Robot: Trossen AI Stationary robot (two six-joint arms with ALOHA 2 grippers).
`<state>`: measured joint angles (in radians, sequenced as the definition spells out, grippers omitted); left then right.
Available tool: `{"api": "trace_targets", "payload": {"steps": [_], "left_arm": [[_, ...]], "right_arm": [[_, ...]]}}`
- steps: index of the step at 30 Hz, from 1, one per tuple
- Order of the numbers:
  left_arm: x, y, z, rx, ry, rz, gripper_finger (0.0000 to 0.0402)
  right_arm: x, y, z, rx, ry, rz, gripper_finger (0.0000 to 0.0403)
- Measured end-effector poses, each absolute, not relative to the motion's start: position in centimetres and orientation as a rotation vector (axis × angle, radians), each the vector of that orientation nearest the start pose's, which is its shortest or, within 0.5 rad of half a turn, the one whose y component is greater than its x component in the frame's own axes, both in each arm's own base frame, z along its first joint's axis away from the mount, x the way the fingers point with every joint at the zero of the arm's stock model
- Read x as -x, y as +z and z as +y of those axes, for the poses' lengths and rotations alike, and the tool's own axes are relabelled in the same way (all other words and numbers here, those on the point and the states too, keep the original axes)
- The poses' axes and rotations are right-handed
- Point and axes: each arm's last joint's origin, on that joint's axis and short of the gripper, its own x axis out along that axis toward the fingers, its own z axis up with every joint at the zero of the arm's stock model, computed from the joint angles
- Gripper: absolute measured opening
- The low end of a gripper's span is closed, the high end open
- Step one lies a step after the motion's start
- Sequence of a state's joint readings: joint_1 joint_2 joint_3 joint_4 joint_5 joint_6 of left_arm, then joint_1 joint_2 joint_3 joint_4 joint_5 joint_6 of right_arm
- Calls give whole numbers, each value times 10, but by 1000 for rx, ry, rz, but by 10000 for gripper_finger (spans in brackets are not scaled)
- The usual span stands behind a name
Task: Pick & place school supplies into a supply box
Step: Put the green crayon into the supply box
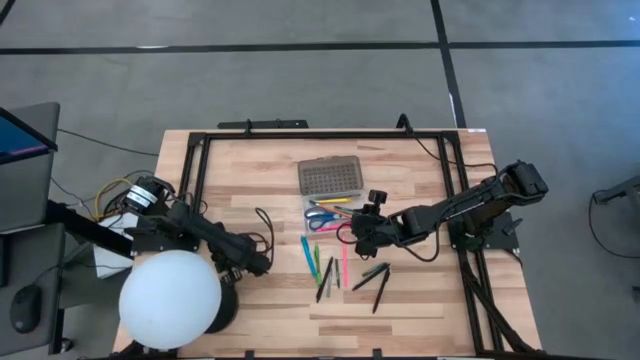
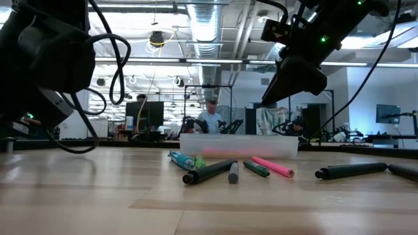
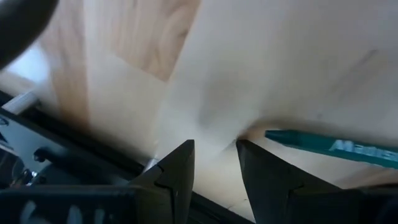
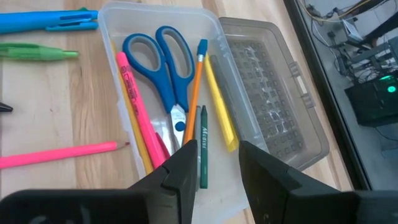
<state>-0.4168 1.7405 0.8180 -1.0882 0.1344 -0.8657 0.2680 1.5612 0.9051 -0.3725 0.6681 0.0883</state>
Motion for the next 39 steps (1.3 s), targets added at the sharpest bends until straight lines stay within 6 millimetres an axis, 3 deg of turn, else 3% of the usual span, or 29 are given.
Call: {"api": "trace_targets", "payload": {"steps": [22, 32, 39], "left_arm": [[-238, 136, -105, 107, 310, 1720, 125], [-231, 142, -99, 54, 479, 1754, 125], [-244, 157, -105, 66, 463, 1690, 125]], "right_arm": [[-289, 188, 61, 380, -392, 907, 111], [-289, 188, 61, 379, -391, 908, 111], [-289, 188, 61, 379, -391, 908, 111]]}}
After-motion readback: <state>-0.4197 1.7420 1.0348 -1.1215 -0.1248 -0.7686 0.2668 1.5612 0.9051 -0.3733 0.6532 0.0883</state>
